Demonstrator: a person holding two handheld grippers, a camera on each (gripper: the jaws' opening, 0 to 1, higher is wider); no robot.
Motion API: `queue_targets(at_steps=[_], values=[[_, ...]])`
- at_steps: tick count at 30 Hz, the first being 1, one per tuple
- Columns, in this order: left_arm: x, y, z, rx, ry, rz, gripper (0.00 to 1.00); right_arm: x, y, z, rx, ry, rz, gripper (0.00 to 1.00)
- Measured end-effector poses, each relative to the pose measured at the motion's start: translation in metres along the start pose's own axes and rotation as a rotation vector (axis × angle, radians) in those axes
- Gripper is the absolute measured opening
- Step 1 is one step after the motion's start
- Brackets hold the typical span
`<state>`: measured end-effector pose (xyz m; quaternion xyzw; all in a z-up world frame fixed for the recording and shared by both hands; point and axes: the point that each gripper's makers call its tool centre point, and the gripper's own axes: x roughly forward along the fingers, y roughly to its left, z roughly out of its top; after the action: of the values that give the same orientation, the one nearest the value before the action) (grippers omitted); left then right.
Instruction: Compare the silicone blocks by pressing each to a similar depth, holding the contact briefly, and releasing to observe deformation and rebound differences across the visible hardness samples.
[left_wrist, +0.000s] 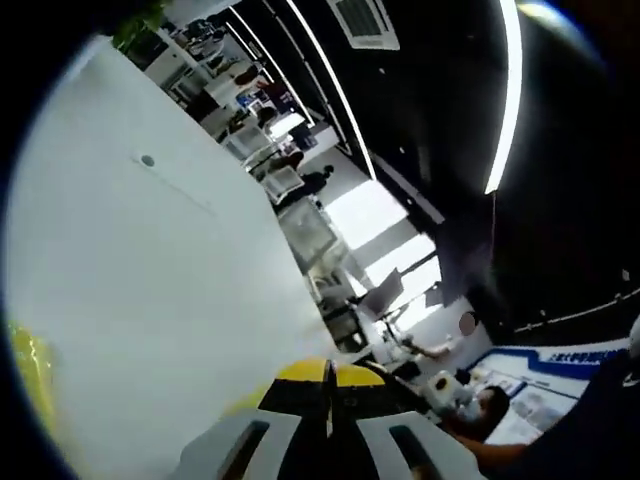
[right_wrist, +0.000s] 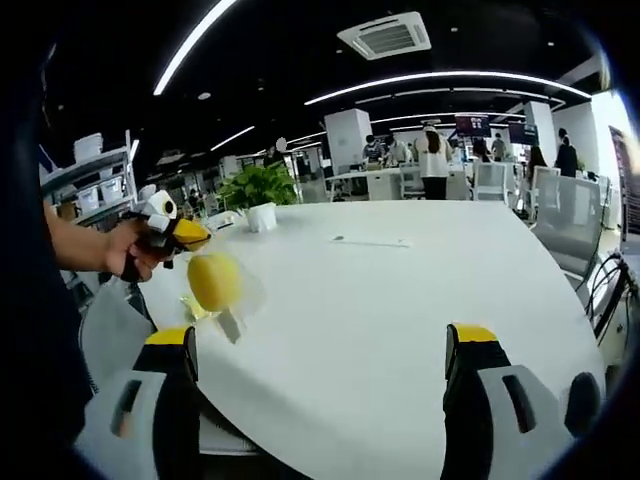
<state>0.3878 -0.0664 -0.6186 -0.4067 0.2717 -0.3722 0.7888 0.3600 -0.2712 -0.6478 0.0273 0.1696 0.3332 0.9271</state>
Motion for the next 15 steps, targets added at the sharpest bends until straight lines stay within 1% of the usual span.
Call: queue_targets(at_steps=[2, 6, 9, 15], values=[[-0.002, 0.006, -0.002, -0.015, -0.002, 0.007, 0.0, -0.001, -0.002, -0.001, 0.015, 0.006, -0.005, 0.97], [-0.004, 0.015, -0.007, -0.043, -0.003, 0.03, 0.0, -0.001, -0.003, 0.0, 0.016, 0.004, -0.008, 0.97], [-0.006, 0.024, -0.007, -0.077, -0.017, 0.05, 0.0, 0.0, 0.001, 0.0, 0.046, 0.0, 0.015, 0.97], [-0.008, 0.042, -0.012, -0.122, -0.025, 0.084, 0.0, 0.0, 0.003, -0.005, 0.041, 0.015, 0.017, 0.97]])
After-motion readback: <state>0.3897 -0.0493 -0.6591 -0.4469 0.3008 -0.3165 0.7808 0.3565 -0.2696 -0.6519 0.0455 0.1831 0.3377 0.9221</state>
